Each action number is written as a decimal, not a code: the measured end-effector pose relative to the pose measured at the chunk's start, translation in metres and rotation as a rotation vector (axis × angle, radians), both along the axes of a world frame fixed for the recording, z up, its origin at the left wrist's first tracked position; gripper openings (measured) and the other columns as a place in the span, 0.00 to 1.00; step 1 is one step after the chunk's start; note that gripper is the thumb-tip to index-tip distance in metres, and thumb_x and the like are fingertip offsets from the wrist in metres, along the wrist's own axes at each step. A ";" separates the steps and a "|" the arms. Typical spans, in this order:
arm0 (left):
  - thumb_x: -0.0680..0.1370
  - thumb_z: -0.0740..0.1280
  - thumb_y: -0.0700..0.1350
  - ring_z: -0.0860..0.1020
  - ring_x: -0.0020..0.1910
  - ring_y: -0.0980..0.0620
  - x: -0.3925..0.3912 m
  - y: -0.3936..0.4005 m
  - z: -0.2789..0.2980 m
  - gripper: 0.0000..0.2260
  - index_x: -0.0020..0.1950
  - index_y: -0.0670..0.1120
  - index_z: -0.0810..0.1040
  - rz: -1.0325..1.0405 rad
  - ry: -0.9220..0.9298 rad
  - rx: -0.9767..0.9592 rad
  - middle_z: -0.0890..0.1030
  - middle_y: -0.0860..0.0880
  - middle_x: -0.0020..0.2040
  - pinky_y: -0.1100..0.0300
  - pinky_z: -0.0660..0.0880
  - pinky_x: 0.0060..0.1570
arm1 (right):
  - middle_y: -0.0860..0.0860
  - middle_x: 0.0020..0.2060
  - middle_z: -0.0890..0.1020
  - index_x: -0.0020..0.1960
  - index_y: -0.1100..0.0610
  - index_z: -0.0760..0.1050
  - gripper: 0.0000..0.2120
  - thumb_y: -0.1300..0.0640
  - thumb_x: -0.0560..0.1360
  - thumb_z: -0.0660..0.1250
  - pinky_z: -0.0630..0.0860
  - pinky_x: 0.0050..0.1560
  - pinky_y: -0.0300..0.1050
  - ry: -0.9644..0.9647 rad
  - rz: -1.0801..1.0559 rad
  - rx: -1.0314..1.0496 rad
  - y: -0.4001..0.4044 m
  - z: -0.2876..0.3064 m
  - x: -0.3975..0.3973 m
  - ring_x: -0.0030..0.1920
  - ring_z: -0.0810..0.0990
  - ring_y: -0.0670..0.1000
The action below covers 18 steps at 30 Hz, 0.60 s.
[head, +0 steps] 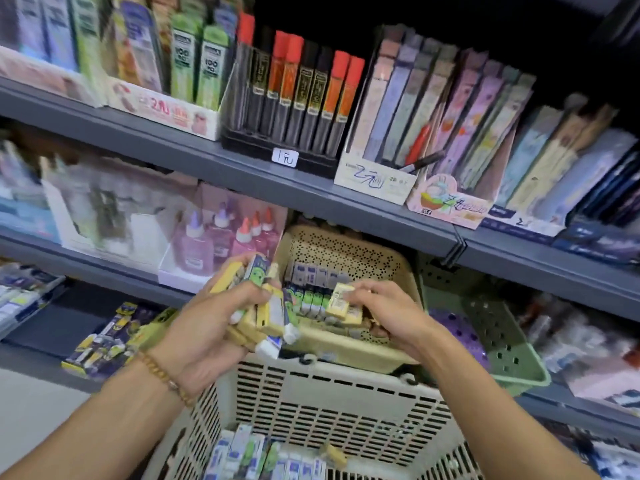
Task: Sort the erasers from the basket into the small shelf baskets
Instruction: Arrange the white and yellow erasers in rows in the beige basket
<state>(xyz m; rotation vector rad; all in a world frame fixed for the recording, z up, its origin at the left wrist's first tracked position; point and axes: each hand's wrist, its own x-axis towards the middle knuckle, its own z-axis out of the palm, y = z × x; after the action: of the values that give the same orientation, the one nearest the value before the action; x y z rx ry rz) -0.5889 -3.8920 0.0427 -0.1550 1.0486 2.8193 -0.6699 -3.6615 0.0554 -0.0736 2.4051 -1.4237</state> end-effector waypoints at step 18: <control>0.61 0.67 0.31 0.79 0.35 0.51 -0.013 0.001 0.000 0.19 0.47 0.48 0.77 0.086 0.014 0.045 0.80 0.45 0.37 0.56 0.77 0.34 | 0.47 0.42 0.79 0.45 0.51 0.80 0.07 0.55 0.71 0.77 0.71 0.41 0.40 -0.042 0.218 0.371 -0.028 -0.026 -0.027 0.35 0.74 0.43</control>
<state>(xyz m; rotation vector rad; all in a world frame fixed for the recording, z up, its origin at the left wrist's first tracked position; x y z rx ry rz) -0.6018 -3.8913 0.0423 -0.1806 1.0042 2.9218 -0.6974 -3.6895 0.0291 -0.2048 2.4945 -0.8621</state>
